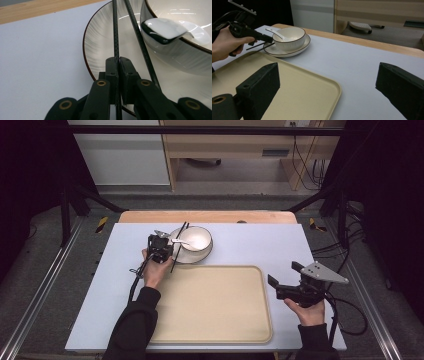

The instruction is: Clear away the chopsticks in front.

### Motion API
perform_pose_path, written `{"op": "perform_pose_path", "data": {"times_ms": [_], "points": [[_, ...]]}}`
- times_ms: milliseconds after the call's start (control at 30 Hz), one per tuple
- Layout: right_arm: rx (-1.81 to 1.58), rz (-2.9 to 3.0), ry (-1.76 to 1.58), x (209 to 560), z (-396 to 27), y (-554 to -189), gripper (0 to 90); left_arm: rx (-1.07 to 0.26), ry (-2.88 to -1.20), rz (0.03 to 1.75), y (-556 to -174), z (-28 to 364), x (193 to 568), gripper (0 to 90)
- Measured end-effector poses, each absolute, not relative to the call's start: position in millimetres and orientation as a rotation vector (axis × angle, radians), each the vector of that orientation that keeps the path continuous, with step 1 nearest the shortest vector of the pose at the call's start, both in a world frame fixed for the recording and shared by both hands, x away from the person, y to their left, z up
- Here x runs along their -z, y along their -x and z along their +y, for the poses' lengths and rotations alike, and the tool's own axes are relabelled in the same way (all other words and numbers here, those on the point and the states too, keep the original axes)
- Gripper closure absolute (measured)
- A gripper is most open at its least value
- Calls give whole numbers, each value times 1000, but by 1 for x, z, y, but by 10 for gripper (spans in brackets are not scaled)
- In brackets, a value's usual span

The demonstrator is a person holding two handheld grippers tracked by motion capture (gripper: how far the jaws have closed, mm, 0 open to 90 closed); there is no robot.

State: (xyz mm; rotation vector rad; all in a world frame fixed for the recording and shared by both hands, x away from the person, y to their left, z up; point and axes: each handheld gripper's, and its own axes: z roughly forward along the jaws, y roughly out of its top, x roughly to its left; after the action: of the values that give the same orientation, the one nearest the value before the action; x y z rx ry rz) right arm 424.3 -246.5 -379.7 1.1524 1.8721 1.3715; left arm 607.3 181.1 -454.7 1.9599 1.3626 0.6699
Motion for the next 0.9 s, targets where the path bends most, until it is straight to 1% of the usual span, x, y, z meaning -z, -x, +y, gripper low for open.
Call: {"op": "perform_pose_path", "data": {"times_ms": [400, 567, 900], "points": [[-1373, 1864, -1156, 380, -247, -424, 54, -680, -1891, 1386, -593, 197, 442, 853], [-1373, 1855, -1156, 379, -247, -423, 54, -690, -1837, 1406, -575, 205, 433, 853], [-1375, 1850, -1158, 379, -249, -423, 54, -717, -1779, 1408, -542, 212, 423, 853]]}}
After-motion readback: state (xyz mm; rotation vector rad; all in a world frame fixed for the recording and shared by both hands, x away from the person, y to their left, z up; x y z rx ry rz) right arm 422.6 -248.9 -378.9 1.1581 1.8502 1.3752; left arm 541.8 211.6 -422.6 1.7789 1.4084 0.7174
